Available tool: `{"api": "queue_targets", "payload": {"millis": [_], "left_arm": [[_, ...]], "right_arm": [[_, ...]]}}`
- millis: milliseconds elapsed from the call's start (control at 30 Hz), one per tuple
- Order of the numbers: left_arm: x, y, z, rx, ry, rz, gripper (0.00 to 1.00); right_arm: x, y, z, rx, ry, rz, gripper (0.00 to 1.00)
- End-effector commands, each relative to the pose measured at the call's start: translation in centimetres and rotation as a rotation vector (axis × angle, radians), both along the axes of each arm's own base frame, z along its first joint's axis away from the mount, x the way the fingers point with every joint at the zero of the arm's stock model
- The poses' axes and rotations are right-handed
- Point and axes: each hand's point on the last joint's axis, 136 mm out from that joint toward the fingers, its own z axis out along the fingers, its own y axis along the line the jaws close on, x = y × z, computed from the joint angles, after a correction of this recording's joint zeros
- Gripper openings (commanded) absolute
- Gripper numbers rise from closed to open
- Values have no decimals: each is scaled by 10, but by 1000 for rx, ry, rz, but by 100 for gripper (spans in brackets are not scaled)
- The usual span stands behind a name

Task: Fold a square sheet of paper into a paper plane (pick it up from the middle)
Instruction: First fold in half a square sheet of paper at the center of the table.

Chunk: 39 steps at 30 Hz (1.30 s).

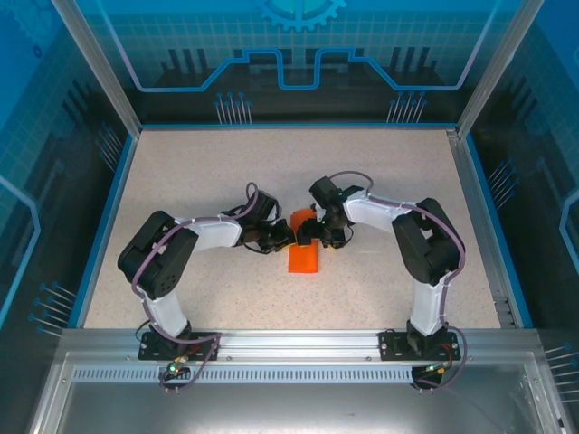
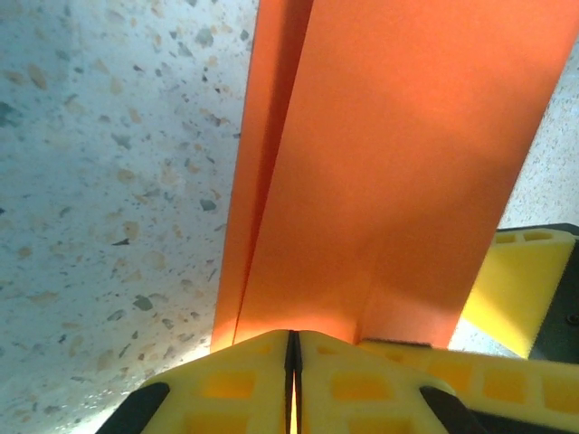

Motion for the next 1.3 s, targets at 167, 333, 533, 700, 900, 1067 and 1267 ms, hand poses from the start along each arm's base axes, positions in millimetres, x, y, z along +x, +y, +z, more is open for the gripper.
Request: {"api": "queue_targets", "payload": {"millis": [167, 333, 533, 700, 900, 1067, 1267], "left_arm": [[-5, -1, -8, 38, 20, -14, 11], [-4, -1, -6, 39, 15, -14, 12], [-6, 1, -6, 50, 16, -18, 12], [-6, 1, -5, 50, 14, -17, 12], [-5, 0, -4, 47, 10, -19, 12], [-1, -3, 9, 26, -26, -27, 14], [3, 10, 44, 29, -145, 30, 30]], "right_arm": [[4, 10, 16, 170, -15, -12, 80], [3, 7, 15, 175, -15, -11, 79], [8, 3, 30, 210, -60, -20, 80], [7, 0, 27, 210, -51, -18, 79], [5, -9, 10, 146, -26, -25, 69], [4, -10, 2, 137, -8, -25, 61], [6, -8, -1, 138, -4, -41, 64]]}}
